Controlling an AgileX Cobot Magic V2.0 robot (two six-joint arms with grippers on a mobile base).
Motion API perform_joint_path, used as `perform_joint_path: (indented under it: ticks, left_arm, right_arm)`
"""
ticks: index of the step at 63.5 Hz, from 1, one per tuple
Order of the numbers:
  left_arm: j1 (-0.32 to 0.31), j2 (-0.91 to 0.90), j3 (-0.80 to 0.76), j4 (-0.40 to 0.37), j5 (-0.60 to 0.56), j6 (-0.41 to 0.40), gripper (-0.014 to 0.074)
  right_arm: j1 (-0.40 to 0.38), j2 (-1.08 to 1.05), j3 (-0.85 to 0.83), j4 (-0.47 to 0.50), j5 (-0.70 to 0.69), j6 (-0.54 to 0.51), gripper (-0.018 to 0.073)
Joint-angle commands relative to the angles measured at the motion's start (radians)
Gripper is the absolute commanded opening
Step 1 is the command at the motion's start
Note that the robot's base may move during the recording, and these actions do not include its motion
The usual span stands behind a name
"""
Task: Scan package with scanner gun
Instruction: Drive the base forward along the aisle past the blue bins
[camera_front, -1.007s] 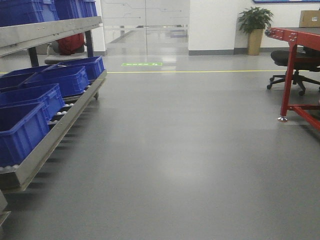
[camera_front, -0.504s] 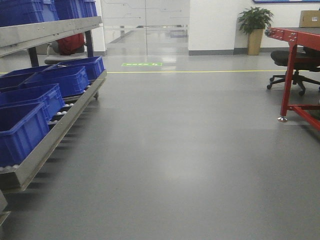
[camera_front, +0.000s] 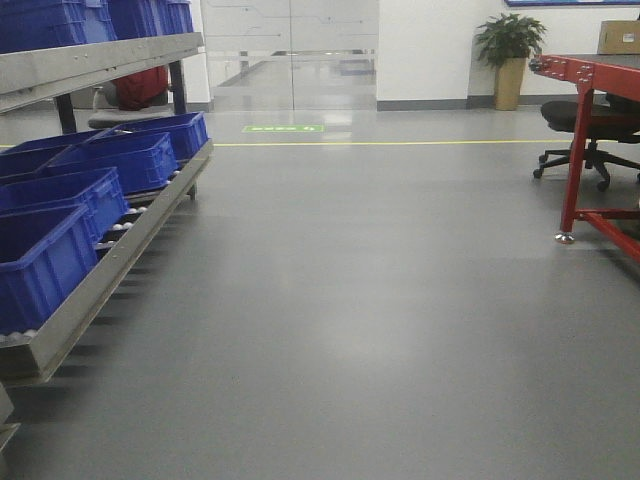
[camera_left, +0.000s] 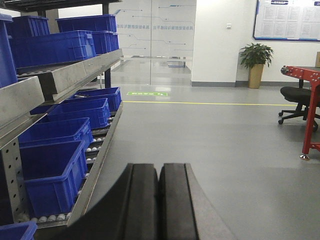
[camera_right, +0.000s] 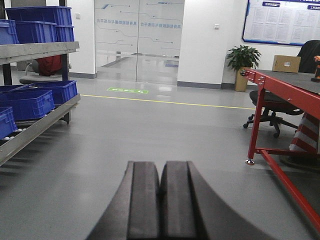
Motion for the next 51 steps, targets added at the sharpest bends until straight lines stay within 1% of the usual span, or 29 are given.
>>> perform_joint_path:
  ticks: [1, 51]
  left_arm:
    - [-0.004, -0.004, -0.001, -0.005, -0.019, -0.009, -0.0102]
    - [-0.004, -0.004, -0.001, -0.005, -0.019, -0.009, -0.0102]
  right_arm:
    - [0.001, -0.003, 0.0, -0.007, -0.02, -0.002, -0.0162]
    - [0.001, -0.003, 0.0, -0.007, -0.02, -0.002, -0.0162]
